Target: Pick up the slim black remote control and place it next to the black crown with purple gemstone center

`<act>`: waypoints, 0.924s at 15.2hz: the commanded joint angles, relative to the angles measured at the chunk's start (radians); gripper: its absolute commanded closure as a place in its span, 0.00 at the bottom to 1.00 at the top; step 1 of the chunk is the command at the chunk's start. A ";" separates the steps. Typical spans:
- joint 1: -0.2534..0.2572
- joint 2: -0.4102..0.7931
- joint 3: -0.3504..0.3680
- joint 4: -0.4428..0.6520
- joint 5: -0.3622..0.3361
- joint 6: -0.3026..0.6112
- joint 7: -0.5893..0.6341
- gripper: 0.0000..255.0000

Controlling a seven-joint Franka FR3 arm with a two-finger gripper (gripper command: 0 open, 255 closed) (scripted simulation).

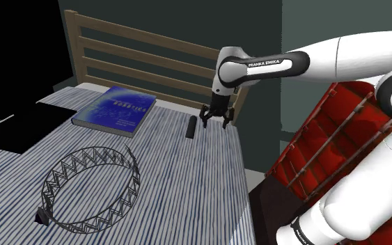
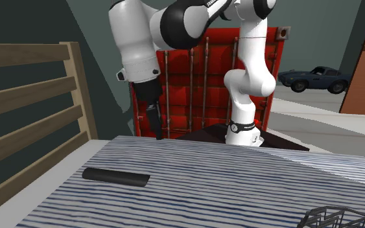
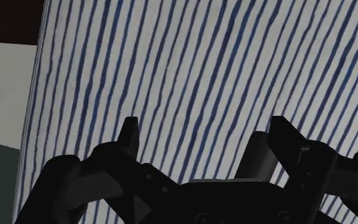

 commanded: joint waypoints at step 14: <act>-0.004 0.448 -0.035 0.420 0.058 0.078 0.215 0.00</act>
